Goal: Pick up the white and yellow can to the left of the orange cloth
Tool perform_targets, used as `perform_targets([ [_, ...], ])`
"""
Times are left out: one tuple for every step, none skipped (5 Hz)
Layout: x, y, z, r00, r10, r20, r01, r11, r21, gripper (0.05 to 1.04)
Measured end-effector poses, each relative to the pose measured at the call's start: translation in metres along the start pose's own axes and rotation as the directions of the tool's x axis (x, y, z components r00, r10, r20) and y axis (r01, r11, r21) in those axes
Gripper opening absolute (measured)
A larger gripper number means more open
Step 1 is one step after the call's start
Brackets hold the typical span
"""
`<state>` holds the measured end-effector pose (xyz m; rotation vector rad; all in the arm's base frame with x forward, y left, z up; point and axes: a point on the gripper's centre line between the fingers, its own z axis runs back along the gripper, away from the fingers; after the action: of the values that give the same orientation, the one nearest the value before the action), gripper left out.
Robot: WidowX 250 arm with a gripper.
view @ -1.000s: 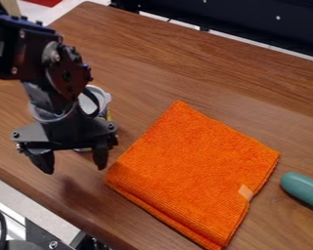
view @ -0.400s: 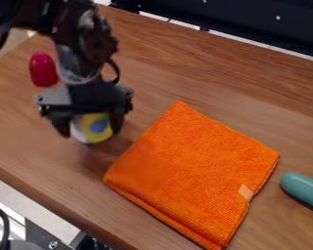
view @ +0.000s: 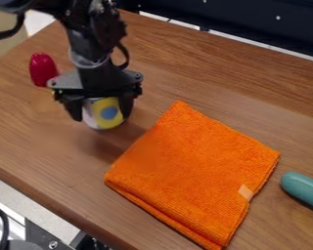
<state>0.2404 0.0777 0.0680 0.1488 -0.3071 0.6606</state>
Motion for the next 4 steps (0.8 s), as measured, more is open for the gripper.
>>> perform_targets([
  [0.013,-0.006,-0.005,1.000,0.005,0.015,-0.005,1.000,-0.003,0.998],
  [0.024,-0.015,-0.005,1.000,0.009,0.026,-0.009,1.000,0.003,0.998],
  [0.033,-0.022,-0.007,0.999,0.032,0.029,-0.032,0.999,0.003,0.998],
  [0.039,-0.026,-0.002,0.998,0.047,0.029,-0.047,0.999,-0.013,0.998],
])
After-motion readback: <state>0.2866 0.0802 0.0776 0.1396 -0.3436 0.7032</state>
